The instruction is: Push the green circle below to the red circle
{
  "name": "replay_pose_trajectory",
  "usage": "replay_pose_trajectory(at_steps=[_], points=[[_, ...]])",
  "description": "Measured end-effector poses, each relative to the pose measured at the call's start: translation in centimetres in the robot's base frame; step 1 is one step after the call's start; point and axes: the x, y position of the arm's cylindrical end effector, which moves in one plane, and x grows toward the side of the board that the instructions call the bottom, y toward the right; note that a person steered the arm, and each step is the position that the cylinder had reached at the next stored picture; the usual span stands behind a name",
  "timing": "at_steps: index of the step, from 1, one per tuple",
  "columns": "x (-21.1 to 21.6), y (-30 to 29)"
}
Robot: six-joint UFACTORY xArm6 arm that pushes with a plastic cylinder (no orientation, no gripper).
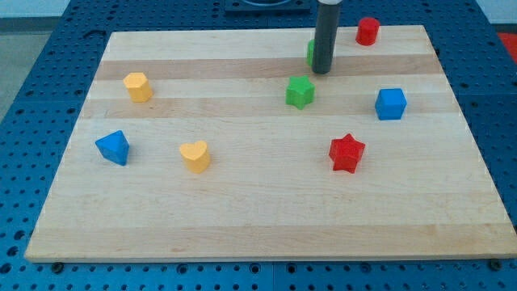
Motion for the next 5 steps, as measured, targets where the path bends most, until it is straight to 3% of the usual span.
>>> replay_pose_trajectory(at_steps=[1, 2, 4, 5], points=[[-0.1, -3.5], [-3.1, -5.1], [-3.1, 3.9], [-1.6, 4.1]])
